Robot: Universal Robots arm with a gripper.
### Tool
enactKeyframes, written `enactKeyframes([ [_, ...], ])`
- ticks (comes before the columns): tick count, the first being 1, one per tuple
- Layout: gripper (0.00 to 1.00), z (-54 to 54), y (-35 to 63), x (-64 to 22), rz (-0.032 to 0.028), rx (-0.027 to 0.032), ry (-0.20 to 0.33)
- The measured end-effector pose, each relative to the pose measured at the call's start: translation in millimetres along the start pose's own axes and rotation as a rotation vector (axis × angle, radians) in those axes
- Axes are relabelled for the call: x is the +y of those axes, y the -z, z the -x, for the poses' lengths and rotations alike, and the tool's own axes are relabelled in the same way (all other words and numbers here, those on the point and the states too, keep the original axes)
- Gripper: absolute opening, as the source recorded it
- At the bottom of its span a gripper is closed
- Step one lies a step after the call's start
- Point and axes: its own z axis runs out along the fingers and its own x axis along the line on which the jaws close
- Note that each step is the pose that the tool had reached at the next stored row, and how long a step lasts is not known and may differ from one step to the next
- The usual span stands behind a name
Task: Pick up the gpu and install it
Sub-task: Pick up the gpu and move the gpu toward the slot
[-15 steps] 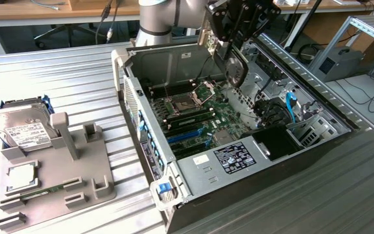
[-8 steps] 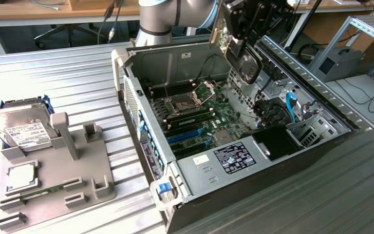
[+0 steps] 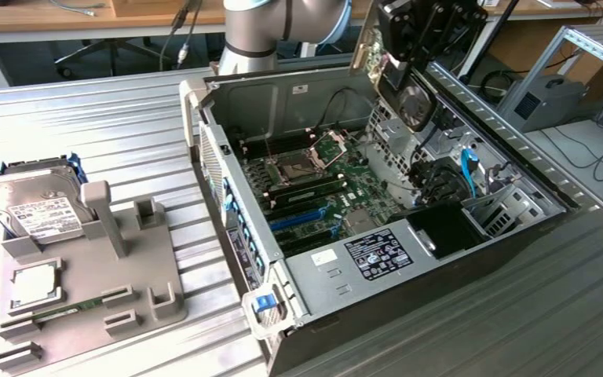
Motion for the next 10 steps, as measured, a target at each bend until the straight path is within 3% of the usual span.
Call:
enactKeyframes([
  [6,0.27,23.2,-0.2,1.5,0.0000,0.0001,0.000],
  [10,0.27,29.9,-0.3,2.0,0.0000,0.0001,0.000],
])
